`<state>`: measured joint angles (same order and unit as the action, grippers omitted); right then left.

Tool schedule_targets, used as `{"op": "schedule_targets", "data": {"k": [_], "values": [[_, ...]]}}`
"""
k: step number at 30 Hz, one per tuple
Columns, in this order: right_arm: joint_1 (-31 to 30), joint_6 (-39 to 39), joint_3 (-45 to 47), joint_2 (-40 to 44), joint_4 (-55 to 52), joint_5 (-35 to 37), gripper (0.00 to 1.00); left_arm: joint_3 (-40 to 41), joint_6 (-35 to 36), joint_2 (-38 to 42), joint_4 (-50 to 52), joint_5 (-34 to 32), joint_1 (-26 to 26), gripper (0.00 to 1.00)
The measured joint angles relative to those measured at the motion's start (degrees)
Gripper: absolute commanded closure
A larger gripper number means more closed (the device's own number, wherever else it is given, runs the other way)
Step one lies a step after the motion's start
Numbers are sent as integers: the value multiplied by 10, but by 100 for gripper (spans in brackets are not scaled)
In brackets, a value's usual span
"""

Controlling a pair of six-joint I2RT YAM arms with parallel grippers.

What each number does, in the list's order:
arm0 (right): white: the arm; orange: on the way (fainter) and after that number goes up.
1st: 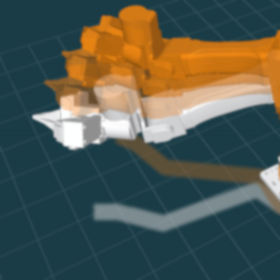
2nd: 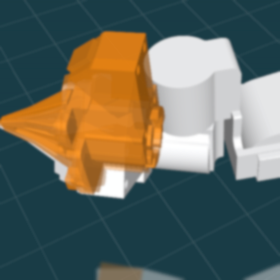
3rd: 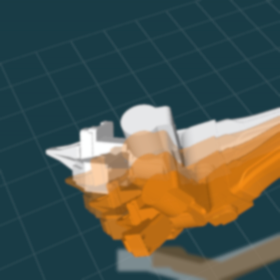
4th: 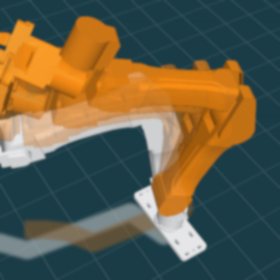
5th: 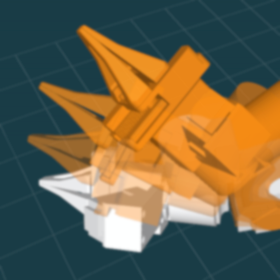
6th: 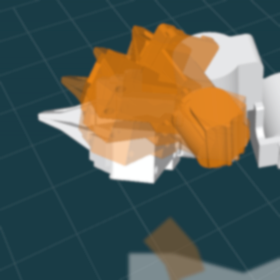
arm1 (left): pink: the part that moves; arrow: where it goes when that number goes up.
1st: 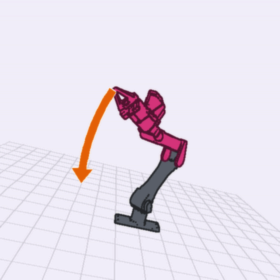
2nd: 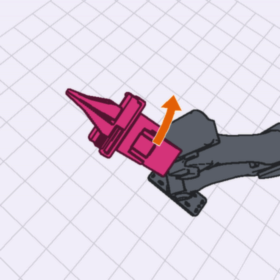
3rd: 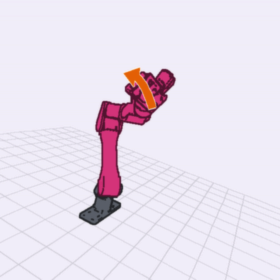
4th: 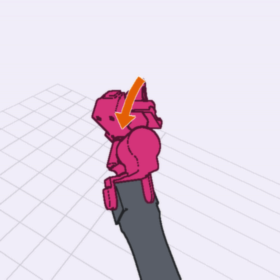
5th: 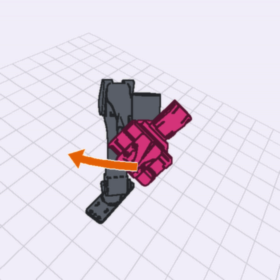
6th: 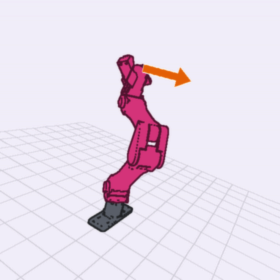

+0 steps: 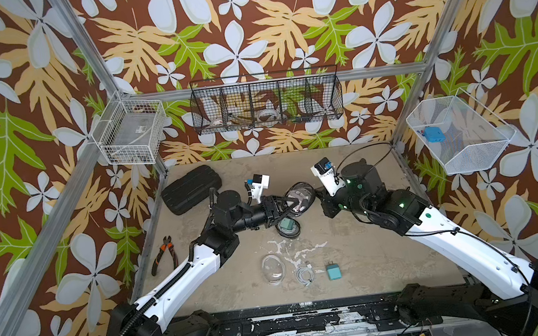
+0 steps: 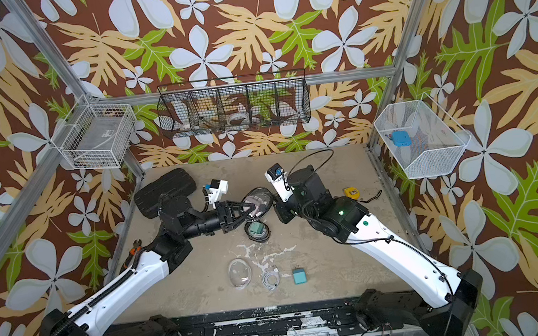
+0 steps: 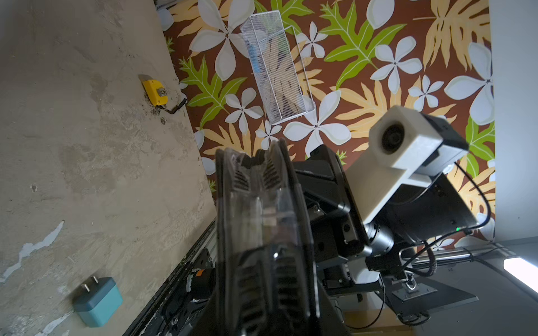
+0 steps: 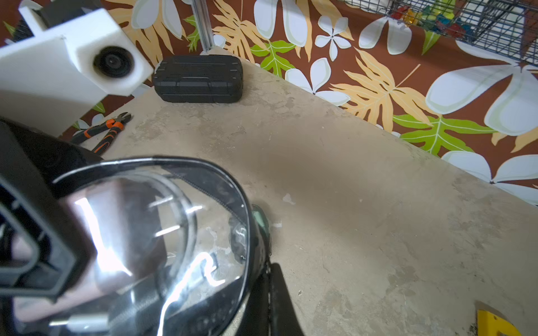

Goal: Pack away charging kits
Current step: Zip the zipper on the storage bag.

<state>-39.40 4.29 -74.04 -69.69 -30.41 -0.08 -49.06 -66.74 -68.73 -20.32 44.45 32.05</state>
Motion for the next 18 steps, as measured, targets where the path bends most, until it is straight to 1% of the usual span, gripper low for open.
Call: {"op": "schedule_targets", "data": {"k": [2,3,5,6,9,10,14,16,18], "values": [[3,-16,-22,-6,-22,-29,100,-6,41,8,30,20,-10,100],[7,-23,-35,-7,-36,-50,89,-10,61,11,42,31,-15,100],[13,-32,-68,-6,-70,-90,58,-31,114,12,76,59,-26,100],[16,-33,-78,-2,-79,-92,49,-45,143,9,105,72,-28,100],[47,-35,-103,25,-91,-153,31,-81,238,-11,204,103,-28,100],[59,-35,-105,35,-95,-184,27,-90,271,-18,235,110,-29,100],[73,-29,-104,37,-112,-285,22,-111,378,-28,307,146,-26,100],[73,-28,-106,20,-116,-323,19,-122,416,-26,323,170,-16,100],[75,-26,-106,3,-120,-342,17,-129,442,-24,331,188,-7,99]]}}
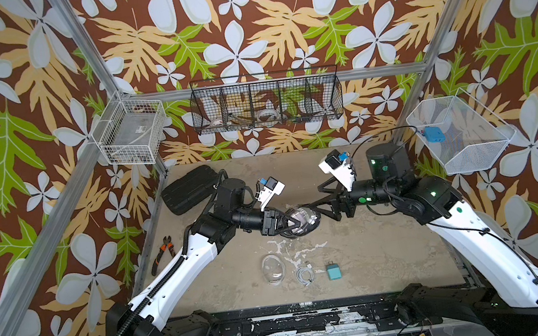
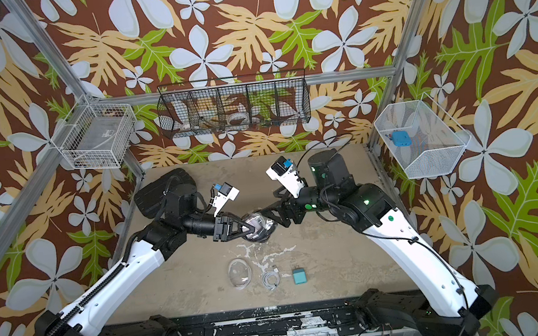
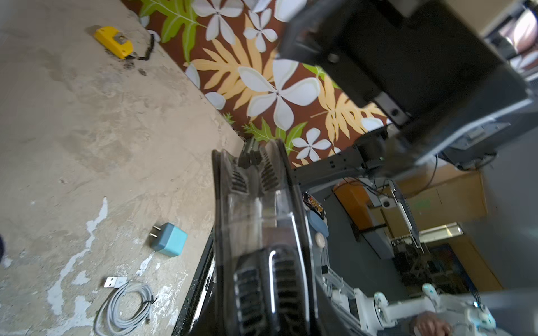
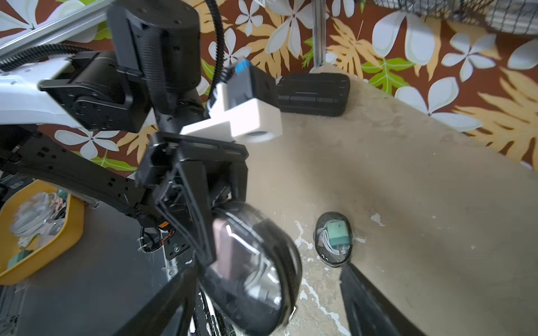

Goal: Pack away charging kits
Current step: Zip the zipper on the storage bag, then adjust the storage bag.

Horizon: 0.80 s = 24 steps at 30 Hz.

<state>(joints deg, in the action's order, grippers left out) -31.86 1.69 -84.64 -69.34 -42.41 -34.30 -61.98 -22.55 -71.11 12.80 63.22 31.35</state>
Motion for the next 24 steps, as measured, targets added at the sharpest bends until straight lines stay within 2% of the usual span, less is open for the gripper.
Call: {"op": "schedule_targets", "data": {"k": [7,10,12,16,18,19,22,24], "values": [[0,11,32,-13,11,-102,23,-24,75,10,59,31,16,98],[-1,18,68,-1,21,-162,32,-41,111,3,90,30,17,98],[-1,26,90,8,24,-187,45,-44,126,-1,107,31,17,98],[0,38,123,19,38,-216,81,-50,147,-5,133,35,18,97],[1,42,131,21,47,-228,93,-50,155,-5,141,37,17,95],[1,48,135,21,50,-234,99,-50,164,-5,146,37,17,92],[1,61,143,19,62,-246,100,-50,171,-4,157,37,13,66],[1,76,150,19,85,-252,100,-47,165,5,153,37,0,57]]}}
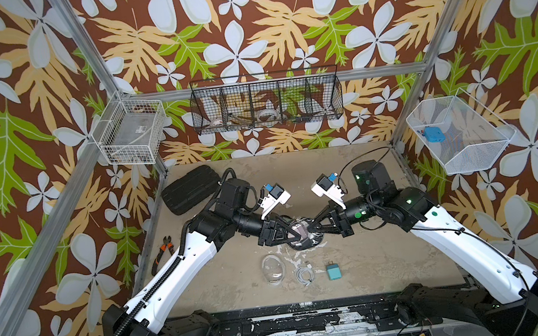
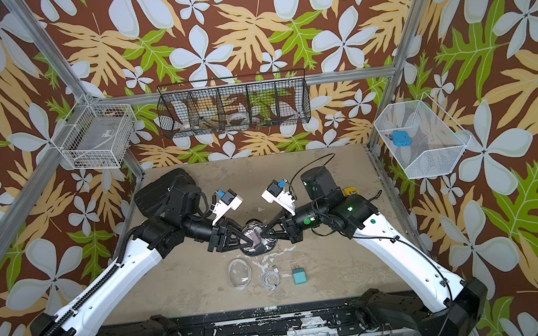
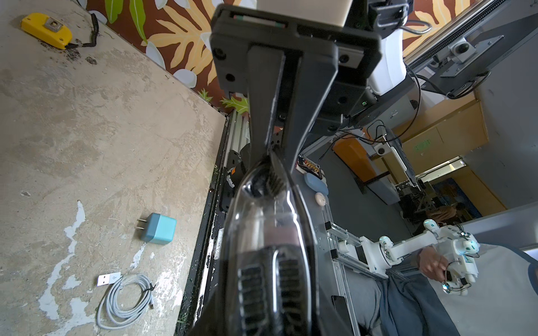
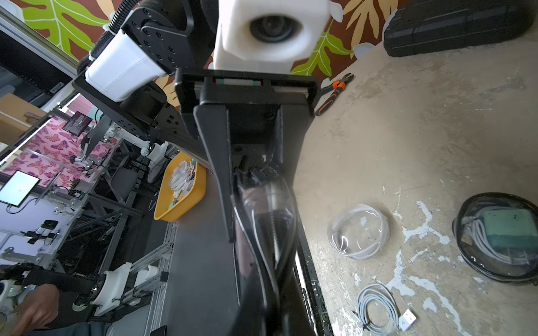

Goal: Pack away charging kits
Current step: Adjust the storage bag.

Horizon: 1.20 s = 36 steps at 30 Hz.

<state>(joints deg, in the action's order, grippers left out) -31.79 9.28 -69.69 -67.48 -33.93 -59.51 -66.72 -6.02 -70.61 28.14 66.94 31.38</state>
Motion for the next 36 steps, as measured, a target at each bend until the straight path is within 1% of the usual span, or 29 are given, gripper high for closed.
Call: {"op": "schedule_targets", "data": {"k": [1,2,4,5,6,7,10,12,15,18,21,23,27,29,31,32,34,36], "values": [[-1,14,7,1,20,-2,100,10,-15,12,-22,1,-9,52],[-2,30,15,4,41,-2,100,28,-41,27,-56,2,-16,42],[-2,92,45,18,93,0,100,92,-126,70,-165,-1,-24,29],[-1,119,58,25,117,4,100,121,-172,85,-217,-6,-24,25],[-1,159,74,35,152,14,100,158,-234,101,-289,-11,-24,25],[-1,196,88,45,186,26,100,191,-295,111,-365,-23,-24,21],[-2,294,123,70,287,57,100,251,-437,121,-537,-91,-23,21],[-4,355,144,78,347,77,100,276,-494,130,-615,-144,-15,21],[-14,421,165,79,408,107,100,295,-546,133,-704,-205,0,22],[-19,474,186,77,457,131,100,294,-579,113,-762,-250,9,24],[-21,509,199,78,489,158,100,280,-598,88,-777,-279,21,31],[-24,525,204,82,505,176,100,275,-604,80,-781,-291,26,39],[-29,537,193,74,514,190,100,275,-614,79,-776,-325,30,64],[-33,537,190,71,518,195,100,275,-618,79,-774,-337,30,71],[-40,537,188,67,519,206,100,275,-627,80,-774,-346,30,82],[-43,537,186,66,517,210,99,274,-629,80,-772,-351,30,85],[-48,531,177,66,504,225,78,269,-631,81,-763,-360,30,89],[-50,513,161,69,476,234,61,265,-644,83,-759,-367,29,96]]}}
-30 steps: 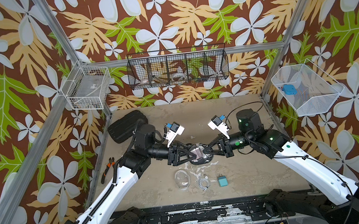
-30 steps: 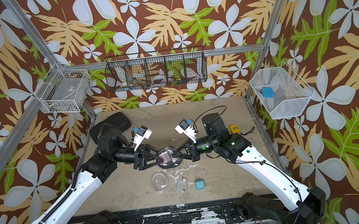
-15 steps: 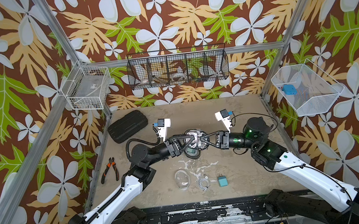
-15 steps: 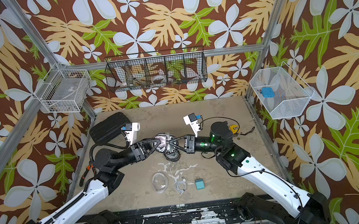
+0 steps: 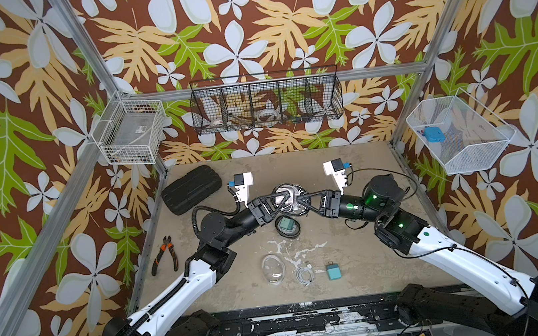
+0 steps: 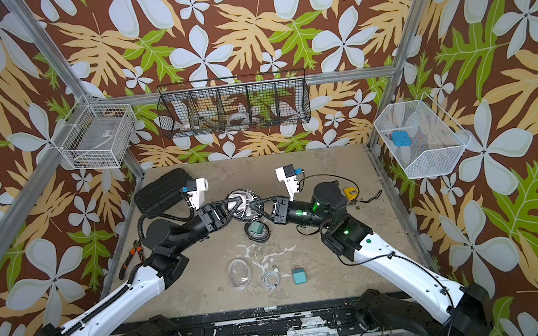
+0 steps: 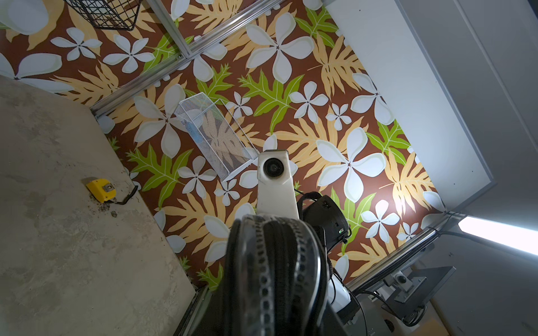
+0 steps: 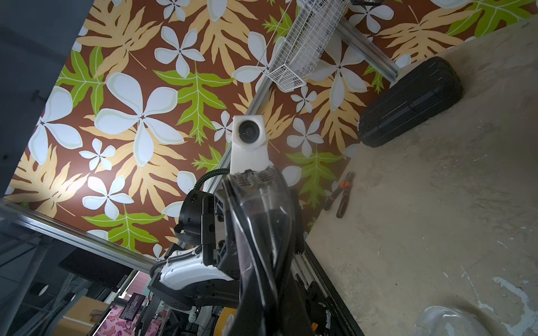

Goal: Pack away charging kits
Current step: Adjust the storage bag, then zip the zipper on the storage bag.

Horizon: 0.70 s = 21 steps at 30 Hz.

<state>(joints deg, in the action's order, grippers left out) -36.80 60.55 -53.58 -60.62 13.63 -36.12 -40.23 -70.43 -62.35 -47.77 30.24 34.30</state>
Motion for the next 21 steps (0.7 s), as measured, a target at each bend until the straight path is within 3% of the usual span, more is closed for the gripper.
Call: {"op": "schedule_targets", "data": {"k": [3,7,15,21], "values": [[-2,-65,-46,18,-91,20,53,-16,-16,1,24,0,-21,100],[-3,-174,-92,47,-186,51,53,-24,-43,1,56,3,-49,99],[-72,-375,-139,22,-330,169,63,-27,-108,-5,99,19,-54,97],[-82,-446,-132,16,-337,210,69,-28,-129,-5,104,17,-54,97]]}}
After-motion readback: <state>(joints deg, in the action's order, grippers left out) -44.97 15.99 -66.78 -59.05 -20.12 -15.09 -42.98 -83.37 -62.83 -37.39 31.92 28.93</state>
